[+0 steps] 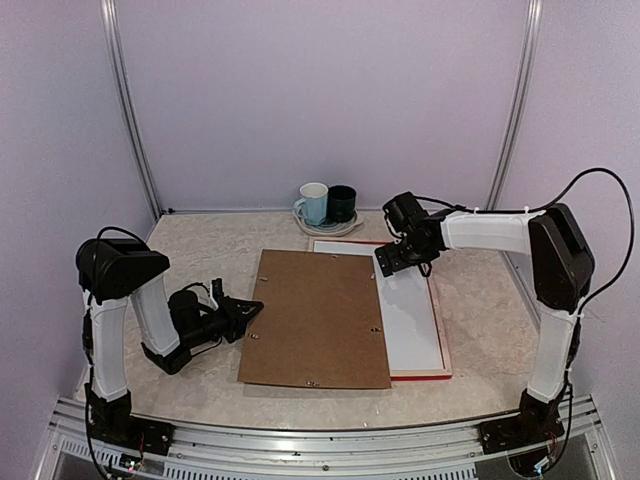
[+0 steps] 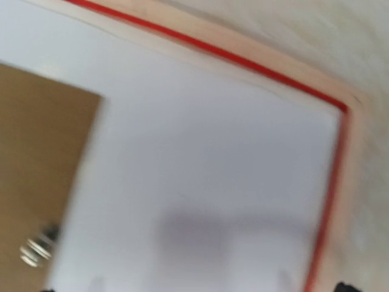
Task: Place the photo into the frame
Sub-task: Adjust the fastener on the backboard, then place the backboard with the photo.
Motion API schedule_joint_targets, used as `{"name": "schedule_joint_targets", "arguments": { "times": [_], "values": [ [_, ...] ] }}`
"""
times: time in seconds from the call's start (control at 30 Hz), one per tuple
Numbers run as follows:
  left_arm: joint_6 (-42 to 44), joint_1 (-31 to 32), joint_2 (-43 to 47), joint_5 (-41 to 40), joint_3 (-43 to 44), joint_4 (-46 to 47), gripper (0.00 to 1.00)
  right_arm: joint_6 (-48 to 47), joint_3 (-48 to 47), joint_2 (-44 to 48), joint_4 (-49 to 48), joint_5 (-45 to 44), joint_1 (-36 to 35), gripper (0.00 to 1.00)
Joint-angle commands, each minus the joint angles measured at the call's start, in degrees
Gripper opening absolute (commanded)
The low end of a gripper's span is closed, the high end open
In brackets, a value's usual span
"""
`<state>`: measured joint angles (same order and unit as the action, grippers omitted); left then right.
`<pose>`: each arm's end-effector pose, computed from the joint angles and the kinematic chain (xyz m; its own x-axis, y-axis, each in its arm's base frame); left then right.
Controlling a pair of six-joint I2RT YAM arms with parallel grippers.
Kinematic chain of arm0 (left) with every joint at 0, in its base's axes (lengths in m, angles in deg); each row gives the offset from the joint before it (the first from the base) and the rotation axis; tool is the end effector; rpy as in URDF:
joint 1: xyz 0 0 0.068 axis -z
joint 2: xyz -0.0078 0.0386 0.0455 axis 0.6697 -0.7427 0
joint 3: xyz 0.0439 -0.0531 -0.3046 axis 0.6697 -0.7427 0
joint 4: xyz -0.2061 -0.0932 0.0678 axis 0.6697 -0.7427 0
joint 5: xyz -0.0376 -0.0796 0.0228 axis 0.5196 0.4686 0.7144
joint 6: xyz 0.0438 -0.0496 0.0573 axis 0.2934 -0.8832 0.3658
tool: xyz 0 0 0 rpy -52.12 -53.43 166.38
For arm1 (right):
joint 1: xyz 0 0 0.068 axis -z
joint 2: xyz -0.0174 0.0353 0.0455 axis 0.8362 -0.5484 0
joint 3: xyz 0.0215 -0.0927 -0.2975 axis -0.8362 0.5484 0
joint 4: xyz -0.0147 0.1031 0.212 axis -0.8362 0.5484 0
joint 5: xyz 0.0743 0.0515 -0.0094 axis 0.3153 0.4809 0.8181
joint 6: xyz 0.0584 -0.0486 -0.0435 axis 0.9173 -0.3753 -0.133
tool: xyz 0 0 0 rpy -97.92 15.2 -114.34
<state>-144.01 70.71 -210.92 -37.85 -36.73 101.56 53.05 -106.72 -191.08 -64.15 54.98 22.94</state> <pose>0.2874 -0.1884 0.1216 -0.7676 -0.6046 -0.2127 0.0566 0.2666 -0.9621 0.3844 0.2229 0.2157 -0.7421 -0.2499 -0.6220 -0.1833 0.9682 -0.1703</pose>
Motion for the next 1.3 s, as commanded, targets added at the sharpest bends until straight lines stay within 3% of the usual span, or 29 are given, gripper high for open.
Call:
{"name": "schedule_joint_targets", "arguments": {
  "times": [0.0, 0.33, 0.93, 1.27],
  "values": [
    [1.2, 0.0, -2.0, -0.1, 1.3, 1.0, 0.10, 3.1, 7.7, 7.1, -1.9, 3.0, 3.9, 0.99],
    [1.3, -0.2, -1.2, 0.0, 3.2, -0.2, 0.03, 4.9, 22.3, 16.7, -6.1, 9.1, 12.5, 0.99],
    [-0.2, 1.1, -0.4, -3.5, 7.2, -0.9, 0.00, 7.5, 28.7, 16.0, -12.0, 21.5, 18.9, 0.99],
    [-2.5, 2.8, -2.9, -4.8, 8.8, 2.6, 0.00, 13.2, 33.7, 17.9, -20.5, 41.5, 26.3, 0.99]
  ]
}}
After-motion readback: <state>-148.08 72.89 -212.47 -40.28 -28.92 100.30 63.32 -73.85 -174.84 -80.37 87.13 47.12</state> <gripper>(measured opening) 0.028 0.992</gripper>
